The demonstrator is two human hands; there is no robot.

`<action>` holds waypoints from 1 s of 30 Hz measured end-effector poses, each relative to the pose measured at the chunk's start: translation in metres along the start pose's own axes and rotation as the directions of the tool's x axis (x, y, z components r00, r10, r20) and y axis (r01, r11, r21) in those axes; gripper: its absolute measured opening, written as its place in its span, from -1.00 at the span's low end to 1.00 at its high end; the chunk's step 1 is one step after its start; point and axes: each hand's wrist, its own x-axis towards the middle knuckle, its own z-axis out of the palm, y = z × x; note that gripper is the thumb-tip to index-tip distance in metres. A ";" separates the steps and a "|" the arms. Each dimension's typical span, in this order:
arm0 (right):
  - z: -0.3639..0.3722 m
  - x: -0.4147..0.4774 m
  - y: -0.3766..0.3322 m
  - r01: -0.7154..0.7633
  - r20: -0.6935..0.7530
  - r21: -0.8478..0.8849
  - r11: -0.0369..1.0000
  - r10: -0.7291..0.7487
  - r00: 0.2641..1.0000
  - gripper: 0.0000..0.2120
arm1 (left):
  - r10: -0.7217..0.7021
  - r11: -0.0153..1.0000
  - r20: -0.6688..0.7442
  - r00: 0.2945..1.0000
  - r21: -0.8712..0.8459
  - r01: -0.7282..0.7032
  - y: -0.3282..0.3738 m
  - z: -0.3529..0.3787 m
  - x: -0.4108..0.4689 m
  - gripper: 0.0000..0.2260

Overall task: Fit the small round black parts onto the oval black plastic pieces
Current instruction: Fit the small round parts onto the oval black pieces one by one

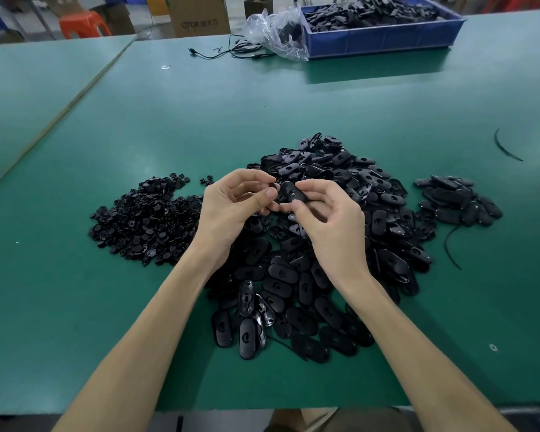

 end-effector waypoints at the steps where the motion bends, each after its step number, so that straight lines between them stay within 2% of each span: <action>1: 0.000 0.000 0.000 0.005 -0.002 -0.009 1.000 -0.005 1.000 -0.79 | -0.002 1.000 -0.004 1.000 0.009 0.002 0.000 0.001 0.000 -0.86; 9: -0.001 0.000 -0.001 0.023 -0.005 -0.037 0.999 -0.023 1.000 -0.78 | 0.007 0.997 -0.022 1.000 0.078 -0.005 0.001 0.003 -0.001 -0.88; 15: 0.000 0.000 0.000 0.038 0.006 -0.081 0.996 -0.037 0.999 -0.78 | 0.008 0.980 -0.063 0.998 0.200 0.005 -0.004 0.008 -0.001 -0.92; 21: 0.001 0.001 0.002 0.058 0.016 -0.109 0.992 -0.057 0.998 -0.77 | 0.067 0.952 -0.024 0.997 0.302 -0.057 -0.007 0.007 0.000 -0.91; 30: 0.004 -0.001 0.005 0.051 0.050 -0.148 0.988 -0.044 0.998 -0.74 | 0.116 0.929 0.005 0.993 0.353 -0.110 -0.008 0.009 -0.002 -0.90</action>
